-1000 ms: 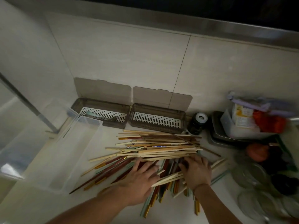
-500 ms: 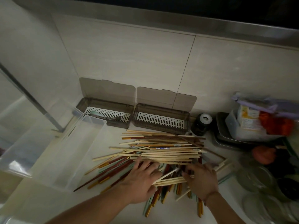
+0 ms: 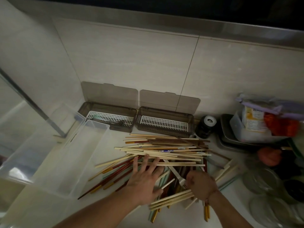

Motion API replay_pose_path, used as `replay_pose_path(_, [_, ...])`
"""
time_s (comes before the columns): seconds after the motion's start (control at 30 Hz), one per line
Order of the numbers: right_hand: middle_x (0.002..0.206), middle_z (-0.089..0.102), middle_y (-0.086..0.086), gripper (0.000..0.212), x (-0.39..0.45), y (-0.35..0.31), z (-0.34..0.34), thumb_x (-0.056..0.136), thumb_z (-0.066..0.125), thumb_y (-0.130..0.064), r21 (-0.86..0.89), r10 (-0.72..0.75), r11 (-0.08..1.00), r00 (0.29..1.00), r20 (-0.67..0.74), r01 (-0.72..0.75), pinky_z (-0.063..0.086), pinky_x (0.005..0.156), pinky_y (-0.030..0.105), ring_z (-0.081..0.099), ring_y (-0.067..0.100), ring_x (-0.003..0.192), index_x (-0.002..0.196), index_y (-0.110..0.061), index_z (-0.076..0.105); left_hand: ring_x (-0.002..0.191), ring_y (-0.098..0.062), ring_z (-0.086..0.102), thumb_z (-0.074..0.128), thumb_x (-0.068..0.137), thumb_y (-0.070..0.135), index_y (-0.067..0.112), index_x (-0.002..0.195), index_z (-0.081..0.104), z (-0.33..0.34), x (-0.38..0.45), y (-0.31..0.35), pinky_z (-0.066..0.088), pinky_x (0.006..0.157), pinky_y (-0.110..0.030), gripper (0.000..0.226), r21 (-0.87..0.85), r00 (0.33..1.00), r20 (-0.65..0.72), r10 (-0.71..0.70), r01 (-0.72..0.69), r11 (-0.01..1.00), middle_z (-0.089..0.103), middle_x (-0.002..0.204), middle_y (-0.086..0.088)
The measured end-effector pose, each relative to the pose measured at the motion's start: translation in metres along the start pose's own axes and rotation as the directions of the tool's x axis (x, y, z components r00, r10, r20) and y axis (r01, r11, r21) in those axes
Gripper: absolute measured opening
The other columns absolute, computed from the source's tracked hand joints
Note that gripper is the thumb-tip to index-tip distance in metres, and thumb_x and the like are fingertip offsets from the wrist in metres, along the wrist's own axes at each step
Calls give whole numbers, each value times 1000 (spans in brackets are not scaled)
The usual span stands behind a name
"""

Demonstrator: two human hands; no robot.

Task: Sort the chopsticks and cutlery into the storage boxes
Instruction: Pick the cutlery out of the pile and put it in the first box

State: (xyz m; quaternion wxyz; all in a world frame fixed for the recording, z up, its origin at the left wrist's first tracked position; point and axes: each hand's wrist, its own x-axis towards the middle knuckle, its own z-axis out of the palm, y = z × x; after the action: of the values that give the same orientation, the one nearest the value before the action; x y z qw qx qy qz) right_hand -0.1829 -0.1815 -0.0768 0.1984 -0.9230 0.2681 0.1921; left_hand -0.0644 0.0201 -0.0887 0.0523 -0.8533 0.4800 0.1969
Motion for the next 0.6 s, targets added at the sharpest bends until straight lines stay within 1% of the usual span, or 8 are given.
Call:
replay_pose_path(0.17, [78, 60, -10, 20, 6, 18, -15, 91, 55, -23, 265, 39, 964, 997, -60, -22, 49, 78, 35, 59, 14, 80, 73, -31, 54, 140, -33, -33, 34, 89, 70, 32, 153, -8, 0, 0, -2, -23, 107, -64, 85, -9, 1000, 12, -29, 29, 1000, -28, 158, 4])
replay_pose_path(0.23, [84, 67, -3, 21, -4, 18, -28, 91, 59, -12, 508, 31, 861, 997, -74, 12, 53, 77, 35, 65, 16, 80, 80, -29, 63, 141, -33, -32, 32, 90, 70, 30, 153, -5, -2, 1, -4, -24, 107, -64, 84, -11, 999, 17, -39, 39, 999, -26, 159, 4])
replay_pose_path(0.3, [90, 72, 1, 20, -21, 20, -43, 91, 61, -8, 680, 60, 733, 993, -106, 28, 52, 74, 28, 66, 10, 78, 87, -25, 70, 142, -33, -31, 30, 91, 69, 28, 154, -3, -4, 1, -4, -22, 108, -63, 82, -15, 999, 6, -37, 38, 999, -24, 159, 3])
replay_pose_path(0.4, [73, 70, 2, 19, -46, 22, -62, 89, 62, -7, 786, 76, 617, 990, -115, 44, 44, 61, 24, 60, 8, 61, 81, -18, 75, 144, -26, -28, 28, 94, 65, 28, 154, -5, -11, -2, 0, -17, 113, -60, 77, -67, 998, -66, 5, -10, 998, -18, 161, 3])
replay_pose_path(0.43, [68, 68, 5, 10, -55, 21, -69, 85, 69, -13, 834, 64, 549, 993, -101, 50, 41, 57, 24, 56, 10, 56, 78, -16, 76, 145, -22, -26, 27, 96, 63, 29, 153, -5, -15, -2, 2, -14, 115, -58, 74, -91, 993, -113, 37, -48, 995, -15, 162, 4])
replay_pose_path(0.47, [64, 64, 11, 15, -62, 20, -76, 73, 81, -27, 887, 56, 460, 996, -76, 42, 39, 53, 25, 52, 13, 52, 78, -13, 76, 146, -20, -21, 27, 97, 62, 30, 153, -3, -20, -3, 5, -12, 116, -55, 71, -108, 982, -173, 80, -99, 989, -10, 163, 5])
replay_pose_path(0.53, [60, 53, 20, 68, -67, 28, -77, 35, 94, -50, 957, 38, 289, 999, 11, -22, 36, 47, 26, 45, 21, 50, 81, -4, 73, 148, -18, 3, 29, 100, 57, 31, 151, 14, -27, -3, 9, -2, 119, -51, 60, -116, 923, -338, 182, -233, 966, 15, 160, 7])
replay_pose_path(0.6, [61, 46, 23, 90, -67, 30, -75, 25, 96, -46, 974, -14, 188, 992, 128, -123, 37, 50, 31, 43, 27, 52, 91, 8, 66, 127, -14, 41, 38, 101, 47, 30, 131, 47, -32, -2, 10, 22, 115, -44, 35, -124, 805, -535, 256, -375, 919, 53, 133, 11])
